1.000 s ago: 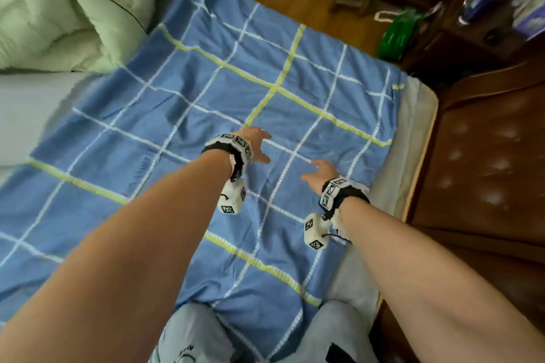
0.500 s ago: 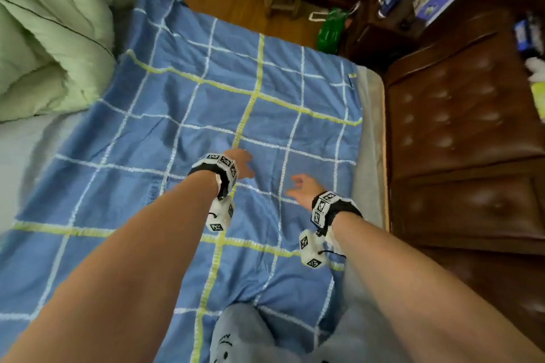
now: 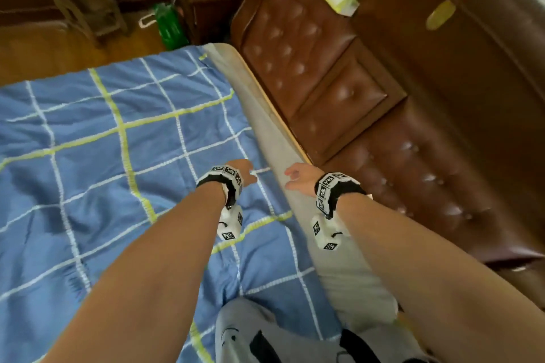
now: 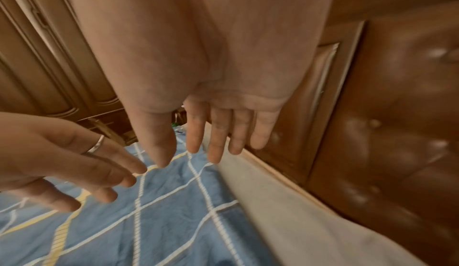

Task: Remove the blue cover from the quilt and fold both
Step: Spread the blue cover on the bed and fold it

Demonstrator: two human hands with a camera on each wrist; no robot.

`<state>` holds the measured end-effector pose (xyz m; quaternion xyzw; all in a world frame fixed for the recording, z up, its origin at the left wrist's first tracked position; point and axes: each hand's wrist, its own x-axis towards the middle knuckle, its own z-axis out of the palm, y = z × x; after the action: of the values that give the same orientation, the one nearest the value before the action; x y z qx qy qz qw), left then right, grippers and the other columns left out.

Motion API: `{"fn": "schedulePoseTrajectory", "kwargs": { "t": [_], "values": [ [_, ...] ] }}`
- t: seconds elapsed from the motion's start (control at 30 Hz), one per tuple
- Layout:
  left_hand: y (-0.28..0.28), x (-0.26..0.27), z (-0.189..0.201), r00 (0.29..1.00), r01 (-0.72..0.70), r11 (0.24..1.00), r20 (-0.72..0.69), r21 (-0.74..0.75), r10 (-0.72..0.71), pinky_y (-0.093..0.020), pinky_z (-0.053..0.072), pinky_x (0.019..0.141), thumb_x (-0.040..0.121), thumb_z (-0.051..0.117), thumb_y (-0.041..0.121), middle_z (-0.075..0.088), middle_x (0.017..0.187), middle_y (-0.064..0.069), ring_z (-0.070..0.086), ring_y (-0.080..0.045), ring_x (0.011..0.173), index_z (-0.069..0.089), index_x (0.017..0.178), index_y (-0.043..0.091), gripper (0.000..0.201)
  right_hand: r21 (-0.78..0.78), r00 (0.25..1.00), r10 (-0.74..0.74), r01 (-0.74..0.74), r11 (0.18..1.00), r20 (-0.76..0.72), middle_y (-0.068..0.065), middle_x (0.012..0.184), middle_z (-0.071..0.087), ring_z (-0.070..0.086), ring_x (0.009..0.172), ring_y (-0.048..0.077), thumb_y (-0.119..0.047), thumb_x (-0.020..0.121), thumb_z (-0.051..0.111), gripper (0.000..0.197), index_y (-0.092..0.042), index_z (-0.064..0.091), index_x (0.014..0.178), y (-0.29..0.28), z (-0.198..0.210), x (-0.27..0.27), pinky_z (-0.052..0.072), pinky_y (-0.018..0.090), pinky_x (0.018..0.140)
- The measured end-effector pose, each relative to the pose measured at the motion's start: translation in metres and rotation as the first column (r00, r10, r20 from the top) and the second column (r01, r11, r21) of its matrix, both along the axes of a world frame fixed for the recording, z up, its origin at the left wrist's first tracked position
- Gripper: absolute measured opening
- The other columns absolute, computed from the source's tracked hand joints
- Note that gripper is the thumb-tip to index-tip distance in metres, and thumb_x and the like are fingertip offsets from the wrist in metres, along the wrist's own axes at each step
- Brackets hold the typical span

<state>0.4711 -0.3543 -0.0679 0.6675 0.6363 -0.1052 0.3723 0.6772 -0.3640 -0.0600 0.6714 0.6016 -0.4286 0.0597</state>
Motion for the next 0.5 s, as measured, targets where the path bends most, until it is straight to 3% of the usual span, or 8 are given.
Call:
{"fn": "schedulePoseTrajectory", "kwargs": {
  "t": [0.13, 0.23, 0.33, 0.4, 0.5],
  "values": [
    [-0.024, 0.081, 0.019, 0.999, 0.048, 0.997, -0.024, 0.056, -0.047, -0.035, 0.036, 0.107, 0.096, 0.058, 0.032, 0.046, 0.146, -0.011, 0.045, -0.030, 0.133, 0.039, 0.146, 0.011, 0.057, 0.021, 0.991, -0.125, 0.126, 0.992, -0.045, 0.008, 0.128, 0.061, 0.058, 0.118, 0.021, -0.024, 0.084, 0.075, 0.043, -0.017, 0.061, 0.124, -0.039, -0.002, 0.091, 0.045, 0.028, 0.100],
    [-0.056, 0.133, 0.032, 1.000, 0.011, 0.993, -0.017, 0.115, -0.009, -0.033, 0.040, 0.104, 0.092, 0.061, 0.030, 0.051, 0.142, -0.008, 0.049, -0.028, 0.129, 0.041, 0.145, 0.016, 0.058, 0.081, 0.976, -0.183, 0.193, 0.978, -0.116, 0.004, 0.117, 0.064, 0.060, 0.111, 0.021, -0.024, 0.083, 0.074, 0.042, -0.017, 0.063, 0.122, -0.080, -0.007, 0.140, 0.048, 0.028, 0.095],
    [-0.104, 0.177, 0.051, 0.996, 0.048, 0.993, -0.074, 0.110, -0.040, -0.030, 0.034, 0.107, 0.095, 0.058, 0.030, 0.046, 0.147, -0.006, 0.045, -0.026, 0.133, 0.045, 0.144, 0.015, 0.052, 0.045, 0.951, -0.186, 0.203, 0.978, -0.249, 0.004, 0.108, 0.062, 0.062, 0.099, 0.022, -0.021, 0.084, 0.073, 0.039, -0.015, 0.063, 0.121, -0.127, 0.005, 0.173, 0.049, 0.028, 0.081],
    [-0.141, 0.196, 0.062, 0.995, 0.064, 0.994, -0.087, 0.083, -0.057, -0.030, 0.031, 0.109, 0.096, 0.057, 0.028, 0.047, 0.145, -0.003, 0.044, -0.025, 0.134, 0.048, 0.141, 0.014, 0.048, 0.028, 0.951, -0.168, 0.181, 0.983, -0.258, 0.006, 0.112, 0.064, 0.063, 0.101, 0.024, -0.022, 0.084, 0.073, 0.039, -0.016, 0.062, 0.121, -0.156, 0.013, 0.195, 0.050, 0.030, 0.081],
    [-0.193, 0.203, 0.079, 0.997, -0.024, 0.998, -0.065, 0.057, 0.028, -0.033, 0.035, 0.108, 0.094, 0.061, 0.034, 0.051, 0.143, -0.006, 0.049, -0.025, 0.130, 0.052, 0.139, 0.018, 0.048, -0.003, 0.966, -0.132, 0.135, 0.991, -0.222, 0.005, 0.120, 0.064, 0.062, 0.108, 0.025, -0.026, 0.084, 0.072, 0.040, -0.018, 0.061, 0.122, -0.194, 0.032, 0.212, 0.050, 0.030, 0.087]
  ]
}}
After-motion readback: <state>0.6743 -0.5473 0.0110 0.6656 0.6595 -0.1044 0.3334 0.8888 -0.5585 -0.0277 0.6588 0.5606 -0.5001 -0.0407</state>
